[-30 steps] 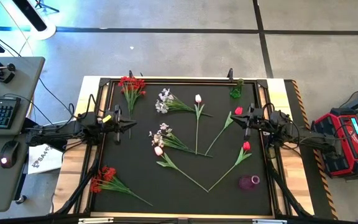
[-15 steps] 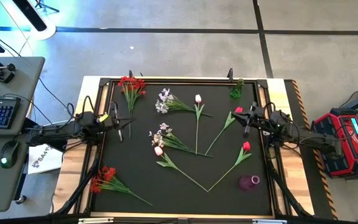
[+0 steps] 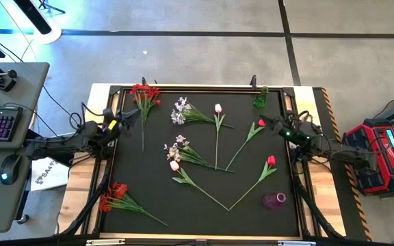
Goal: Sort flowers into vase by color
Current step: Put the top red tulip into the green vase
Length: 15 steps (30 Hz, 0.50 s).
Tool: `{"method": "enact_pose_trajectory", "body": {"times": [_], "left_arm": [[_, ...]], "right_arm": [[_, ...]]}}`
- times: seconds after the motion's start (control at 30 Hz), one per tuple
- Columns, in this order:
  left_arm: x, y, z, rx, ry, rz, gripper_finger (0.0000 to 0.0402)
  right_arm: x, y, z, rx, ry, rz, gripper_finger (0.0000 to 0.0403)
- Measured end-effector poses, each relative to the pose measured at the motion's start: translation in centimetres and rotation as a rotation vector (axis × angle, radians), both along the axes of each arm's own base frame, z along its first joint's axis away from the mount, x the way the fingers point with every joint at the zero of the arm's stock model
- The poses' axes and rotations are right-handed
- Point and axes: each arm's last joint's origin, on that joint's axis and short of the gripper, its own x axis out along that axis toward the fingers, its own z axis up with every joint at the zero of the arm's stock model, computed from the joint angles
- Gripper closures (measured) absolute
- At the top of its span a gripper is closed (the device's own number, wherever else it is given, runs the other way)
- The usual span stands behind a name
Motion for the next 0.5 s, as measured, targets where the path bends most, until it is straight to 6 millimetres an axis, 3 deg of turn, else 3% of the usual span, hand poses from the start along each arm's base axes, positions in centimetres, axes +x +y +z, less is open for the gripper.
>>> {"method": "enact_pose_trajectory", "body": {"times": [0.23,0.5], "left_arm": [[-0.38,0.50,-0.27,-0.193,-0.128,0.197,0.0401],[-0.34,0.46,-0.24,-0.218,-0.160,0.166,0.0401]], "right_arm": [[0.31,-0.20,-0.44,0.207,-0.080,-0.044,0.0402],[0.74,-0.09,-0.41,0.247,-0.091,0.038,0.0402]]}}
